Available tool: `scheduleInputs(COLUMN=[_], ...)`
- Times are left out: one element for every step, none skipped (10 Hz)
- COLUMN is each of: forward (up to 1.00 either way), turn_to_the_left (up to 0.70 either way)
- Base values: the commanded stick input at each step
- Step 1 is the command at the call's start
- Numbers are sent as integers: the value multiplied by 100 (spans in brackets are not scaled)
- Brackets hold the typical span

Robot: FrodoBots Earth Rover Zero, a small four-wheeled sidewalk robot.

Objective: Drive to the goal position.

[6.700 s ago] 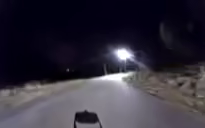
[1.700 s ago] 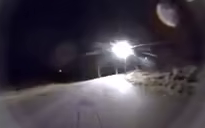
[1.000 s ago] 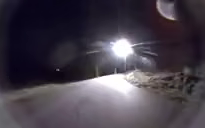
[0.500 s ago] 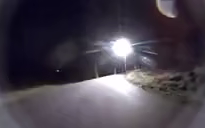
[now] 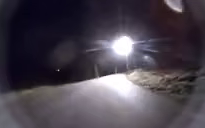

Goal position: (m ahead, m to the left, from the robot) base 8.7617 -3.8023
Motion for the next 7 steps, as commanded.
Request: scheduleInputs(forward=[100,100,100,100,100,100,100], turn_to_the_left=[4,4,3,3,3,3,-5])
